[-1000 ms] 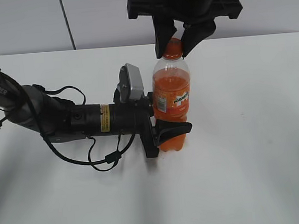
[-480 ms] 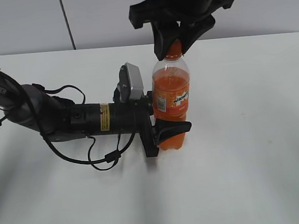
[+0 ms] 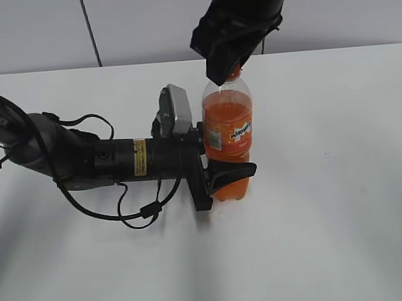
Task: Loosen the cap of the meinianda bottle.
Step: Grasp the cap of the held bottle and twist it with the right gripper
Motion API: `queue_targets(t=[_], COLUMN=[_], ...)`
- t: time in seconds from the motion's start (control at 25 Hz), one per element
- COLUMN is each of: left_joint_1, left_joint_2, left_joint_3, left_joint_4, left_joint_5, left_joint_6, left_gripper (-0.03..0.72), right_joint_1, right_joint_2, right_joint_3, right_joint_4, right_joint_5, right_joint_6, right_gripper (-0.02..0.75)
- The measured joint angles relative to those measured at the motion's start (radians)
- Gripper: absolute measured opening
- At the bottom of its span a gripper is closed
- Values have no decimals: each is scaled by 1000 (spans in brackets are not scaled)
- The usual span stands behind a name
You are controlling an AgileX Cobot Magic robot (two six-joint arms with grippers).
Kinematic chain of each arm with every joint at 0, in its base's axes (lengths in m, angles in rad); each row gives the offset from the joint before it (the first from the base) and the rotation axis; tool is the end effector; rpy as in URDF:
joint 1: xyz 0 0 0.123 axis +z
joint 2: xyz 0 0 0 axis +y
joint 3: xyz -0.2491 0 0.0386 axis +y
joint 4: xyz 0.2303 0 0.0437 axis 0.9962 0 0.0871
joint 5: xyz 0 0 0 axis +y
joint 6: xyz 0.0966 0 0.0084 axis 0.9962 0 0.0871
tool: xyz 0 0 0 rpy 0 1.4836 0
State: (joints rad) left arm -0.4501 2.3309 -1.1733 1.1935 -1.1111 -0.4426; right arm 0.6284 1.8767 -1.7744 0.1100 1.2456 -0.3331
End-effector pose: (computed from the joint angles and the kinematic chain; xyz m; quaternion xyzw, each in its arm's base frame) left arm 0.3078 -0.2384 0.0611 0.5381 0.5709 -0.4100 0.4653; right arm 0.2974 0.2286 0.2771 -0.4480 0.8790 0.0763 0.1445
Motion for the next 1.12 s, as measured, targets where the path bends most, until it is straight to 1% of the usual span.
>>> queue_targets(t=[0.48,0.84,1.12], left_joint_1=[1,1,1], left_joint_2=[0,0,0], left_joint_3=[0,0,-1], left_joint_4=[3,11,12], left_joint_5=[0,-3,-3], left_joint_6=[3,12,15], left_gripper=[395,395,395], right_joint_1=[-1,-1,-1], right_joint_2=[0,0,0], right_joint_3=[-2,-2,-2], right_joint_4=[8,29,39], right_joint_5=[0,4,9], right_joint_6=[-318,-642,-815], right_gripper=[283,283,288])
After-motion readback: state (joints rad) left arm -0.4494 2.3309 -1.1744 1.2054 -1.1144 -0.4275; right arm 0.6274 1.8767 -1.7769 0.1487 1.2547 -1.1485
